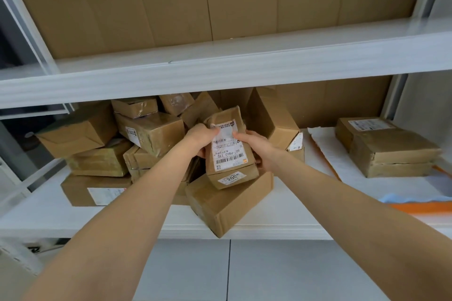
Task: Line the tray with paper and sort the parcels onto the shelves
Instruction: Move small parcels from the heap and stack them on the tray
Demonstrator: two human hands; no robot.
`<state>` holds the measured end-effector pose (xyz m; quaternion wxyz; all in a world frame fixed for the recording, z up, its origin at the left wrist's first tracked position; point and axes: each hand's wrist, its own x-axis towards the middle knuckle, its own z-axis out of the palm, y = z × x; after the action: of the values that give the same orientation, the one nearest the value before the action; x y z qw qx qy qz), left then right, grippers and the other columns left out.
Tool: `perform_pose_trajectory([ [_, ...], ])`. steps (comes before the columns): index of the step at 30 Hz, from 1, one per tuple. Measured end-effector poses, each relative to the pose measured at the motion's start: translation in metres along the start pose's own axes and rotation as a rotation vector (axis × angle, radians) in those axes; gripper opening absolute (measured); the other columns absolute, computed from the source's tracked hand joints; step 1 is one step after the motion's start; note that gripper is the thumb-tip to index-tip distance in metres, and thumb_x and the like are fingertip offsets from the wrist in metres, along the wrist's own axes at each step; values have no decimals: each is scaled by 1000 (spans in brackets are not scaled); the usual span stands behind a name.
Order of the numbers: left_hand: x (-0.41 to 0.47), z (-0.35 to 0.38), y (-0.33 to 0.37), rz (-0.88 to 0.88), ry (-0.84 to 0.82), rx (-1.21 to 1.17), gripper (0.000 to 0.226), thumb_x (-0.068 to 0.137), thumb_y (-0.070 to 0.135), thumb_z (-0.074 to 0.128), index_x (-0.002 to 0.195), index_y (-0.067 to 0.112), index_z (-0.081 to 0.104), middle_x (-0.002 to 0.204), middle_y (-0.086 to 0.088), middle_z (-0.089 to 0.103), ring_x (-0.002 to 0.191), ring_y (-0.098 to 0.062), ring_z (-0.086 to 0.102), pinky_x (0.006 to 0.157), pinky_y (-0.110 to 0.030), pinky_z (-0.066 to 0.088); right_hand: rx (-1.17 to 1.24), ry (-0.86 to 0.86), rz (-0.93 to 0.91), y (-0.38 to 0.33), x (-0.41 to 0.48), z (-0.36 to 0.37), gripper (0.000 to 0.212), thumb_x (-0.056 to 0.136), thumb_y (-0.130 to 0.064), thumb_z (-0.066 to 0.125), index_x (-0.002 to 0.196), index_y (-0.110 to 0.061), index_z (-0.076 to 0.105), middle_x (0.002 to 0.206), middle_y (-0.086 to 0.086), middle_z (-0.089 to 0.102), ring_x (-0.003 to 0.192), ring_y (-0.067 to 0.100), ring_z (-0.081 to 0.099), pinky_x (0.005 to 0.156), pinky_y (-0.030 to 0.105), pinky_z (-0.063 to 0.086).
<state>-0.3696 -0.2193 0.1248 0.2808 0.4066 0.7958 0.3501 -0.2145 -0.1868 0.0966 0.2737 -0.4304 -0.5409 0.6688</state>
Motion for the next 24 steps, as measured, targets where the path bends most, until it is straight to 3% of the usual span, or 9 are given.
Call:
perform_pose_trajectory([
  [5, 0, -3, 3, 90, 117, 80, 53, 95, 55, 40, 116, 10, 57, 101, -7, 68, 89, -25, 65, 80, -39, 56, -31, 0, -86, -9, -9, -5, 49, 90, -33, 65, 136, -33, 47, 104, -1, 68, 88, 14, 63, 63, 29, 45],
  [7, 0, -3, 8, 103, 140, -22, 58, 92, 61, 42, 119, 13, 57, 100, -6, 69, 88, -24, 67, 81, -38, 55, -5, 23, -138, -13, -10, -6, 44, 90, -32, 64, 132, -30, 51, 100, -1, 70, 85, 13, 64, 62, 27, 46],
  [11, -4, -1, 29, 40, -48, -396, 54, 84, 61, 56, 114, 17, 62, 93, -7, 74, 81, -24, 71, 79, -35, 57, 118, 128, -148, -27, -15, -12, 32, 86, -33, 67, 114, -19, 64, 82, 0, 72, 69, 14, 65, 52, 23, 48],
  [13, -8, -2, 37, 45, -192, -419, 47, 86, 61, 54, 104, 19, 67, 95, -9, 74, 84, -25, 70, 81, -35, 54, 129, 175, -154, -34, -16, -19, 34, 83, -38, 68, 108, -16, 66, 82, 2, 72, 69, 17, 65, 57, 25, 48],
  [16, -8, -4, 45, 41, -306, -453, 45, 81, 62, 59, 99, 22, 70, 102, -10, 74, 100, -30, 66, 97, -45, 47, 119, 209, -168, -43, -17, -33, 39, 80, -46, 67, 105, -16, 68, 86, 5, 73, 76, 22, 66, 68, 30, 52],
  [18, -11, 0, 53, 48, -328, -469, 45, 79, 61, 61, 100, 23, 70, 105, -10, 73, 105, -31, 64, 100, -49, 44, 100, 240, -175, -48, -18, -43, 42, 79, -50, 65, 104, -16, 68, 89, 6, 74, 81, 24, 67, 77, 34, 53],
  [20, -15, 8, 66, 66, -305, -451, 40, 80, 59, 61, 97, 23, 69, 105, -9, 72, 105, -30, 63, 99, -48, 44, 108, 263, -186, -53, -21, -55, 45, 80, -52, 63, 106, -15, 67, 89, 6, 74, 84, 25, 67, 77, 35, 53],
  [24, -16, 28, 90, 102, -280, -421, 35, 83, 55, 59, 96, 23, 67, 104, -7, 71, 102, -29, 64, 89, -44, 49, 150, 304, -196, -58, -27, -81, 44, 83, -52, 59, 105, -15, 67, 89, 7, 73, 87, 27, 67, 82, 36, 54],
])
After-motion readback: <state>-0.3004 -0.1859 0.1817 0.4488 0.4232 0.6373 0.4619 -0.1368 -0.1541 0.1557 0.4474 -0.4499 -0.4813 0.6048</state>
